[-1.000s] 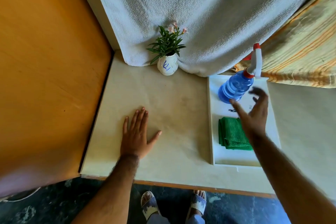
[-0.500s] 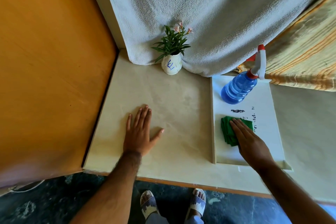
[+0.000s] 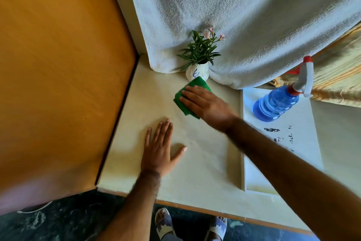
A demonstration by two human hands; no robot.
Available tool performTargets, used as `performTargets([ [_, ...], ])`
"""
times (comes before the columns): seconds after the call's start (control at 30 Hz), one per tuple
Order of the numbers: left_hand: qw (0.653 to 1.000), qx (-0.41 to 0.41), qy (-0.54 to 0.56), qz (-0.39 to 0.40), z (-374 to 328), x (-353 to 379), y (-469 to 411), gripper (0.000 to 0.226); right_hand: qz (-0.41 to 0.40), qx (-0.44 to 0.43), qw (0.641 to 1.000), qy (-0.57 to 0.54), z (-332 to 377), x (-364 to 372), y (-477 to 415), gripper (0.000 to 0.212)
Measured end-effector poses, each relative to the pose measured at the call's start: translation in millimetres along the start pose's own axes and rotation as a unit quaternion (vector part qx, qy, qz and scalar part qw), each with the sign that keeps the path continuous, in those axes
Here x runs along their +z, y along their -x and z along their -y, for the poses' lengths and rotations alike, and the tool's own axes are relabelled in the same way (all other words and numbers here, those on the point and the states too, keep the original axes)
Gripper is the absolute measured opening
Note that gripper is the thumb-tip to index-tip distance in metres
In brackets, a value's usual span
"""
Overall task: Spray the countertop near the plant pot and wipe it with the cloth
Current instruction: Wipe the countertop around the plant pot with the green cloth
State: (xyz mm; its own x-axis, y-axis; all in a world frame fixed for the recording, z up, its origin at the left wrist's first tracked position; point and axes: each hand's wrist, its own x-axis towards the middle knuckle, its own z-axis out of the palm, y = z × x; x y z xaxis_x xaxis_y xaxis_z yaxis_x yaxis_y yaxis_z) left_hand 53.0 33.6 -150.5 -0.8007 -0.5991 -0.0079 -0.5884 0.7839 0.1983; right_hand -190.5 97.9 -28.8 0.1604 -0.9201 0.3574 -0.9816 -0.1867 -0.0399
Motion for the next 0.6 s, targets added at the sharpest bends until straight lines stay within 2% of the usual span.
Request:
performTargets([
  [0.1, 1.000, 0.001, 0.000, 0.002, 1, 0, 0, 0.099, 0.009, -0.029, 0.999, 0.020, -23, 7, -24, 0.032],
  [0.23, 1.000, 0.002, -0.012, 0.002, 1, -1, 1, 0.099, 0.037, -0.024, 0.999, 0.023, -50, 16, -34, 0.029],
  [0.4, 1.000, 0.005, -0.022, -0.003, 2, 2, 0, 0.099, 0.072, -0.027, 0.997, -0.025, -71, 31, -35, 0.041],
  [0.6, 1.000, 0.003, -0.022, -0.002, 1, 0, 0, 0.098, 0.100, -0.014, 0.992, -0.075, -72, 50, -31, 0.036],
])
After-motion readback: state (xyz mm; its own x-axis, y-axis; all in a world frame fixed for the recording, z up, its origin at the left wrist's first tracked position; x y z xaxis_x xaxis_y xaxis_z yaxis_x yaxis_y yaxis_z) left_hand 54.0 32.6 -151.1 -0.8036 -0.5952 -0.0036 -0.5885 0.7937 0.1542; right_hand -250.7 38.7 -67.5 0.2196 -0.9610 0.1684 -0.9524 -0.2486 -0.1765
